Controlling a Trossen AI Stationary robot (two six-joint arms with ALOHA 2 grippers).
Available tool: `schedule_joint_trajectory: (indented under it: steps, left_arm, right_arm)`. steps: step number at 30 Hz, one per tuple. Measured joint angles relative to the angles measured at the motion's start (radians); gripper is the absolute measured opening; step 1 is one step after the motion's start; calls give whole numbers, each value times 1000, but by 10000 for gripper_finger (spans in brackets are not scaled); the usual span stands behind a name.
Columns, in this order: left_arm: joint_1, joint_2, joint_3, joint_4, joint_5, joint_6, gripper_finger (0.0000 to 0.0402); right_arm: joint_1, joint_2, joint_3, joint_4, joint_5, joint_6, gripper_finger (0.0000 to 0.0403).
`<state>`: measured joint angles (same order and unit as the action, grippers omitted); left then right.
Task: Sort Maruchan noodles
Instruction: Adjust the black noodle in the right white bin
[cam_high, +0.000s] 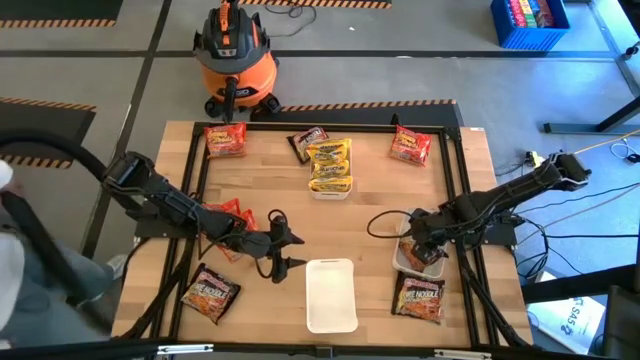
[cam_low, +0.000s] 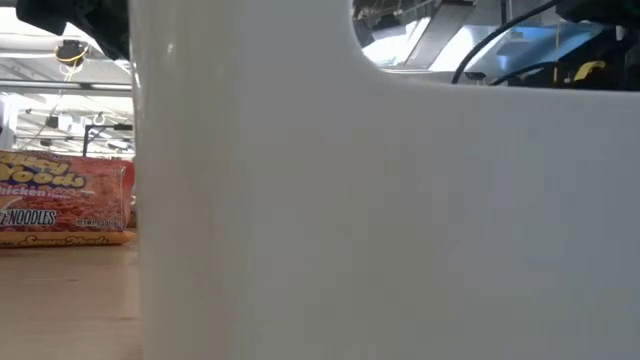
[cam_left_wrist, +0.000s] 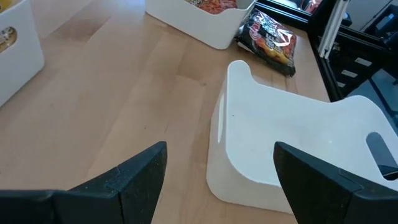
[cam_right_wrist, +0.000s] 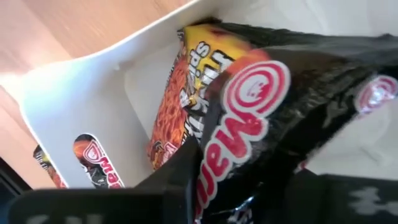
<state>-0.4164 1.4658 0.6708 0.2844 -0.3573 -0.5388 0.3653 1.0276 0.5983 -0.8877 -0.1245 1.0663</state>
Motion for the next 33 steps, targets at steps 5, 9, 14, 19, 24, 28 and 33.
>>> schedule_joint_trajectory:
  steps: [5, 9, 14, 19, 24, 28, 33]
  left_arm:
    - [0, 0, 0, 0, 0, 0, 288]
    - [0, 0, 0, 0, 0, 0, 288]
    - [0, 0, 0, 0, -1, 18, 288]
    - [0, 0, 0, 0, -1, 18, 288]
    - [0, 0, 0, 0, -1, 19, 288]
    - [2, 0, 0, 1, -1, 19, 288]
    - [2, 0, 0, 1, -19, 19, 288]
  right_arm:
    - [0, 4, 78, -55, 11, -45, 82]
    - [1, 3, 178, -191, 72, -84, 79]
    - [1, 3, 294, -319, 201, -182, 76]
    - [1, 4, 336, -350, 256, -311, 78]
    - [1, 28, 338, -384, 262, -416, 75]
    - [1, 75, 338, -439, 267, -448, 75]
    - [1, 146, 338, -489, 254, -475, 75]
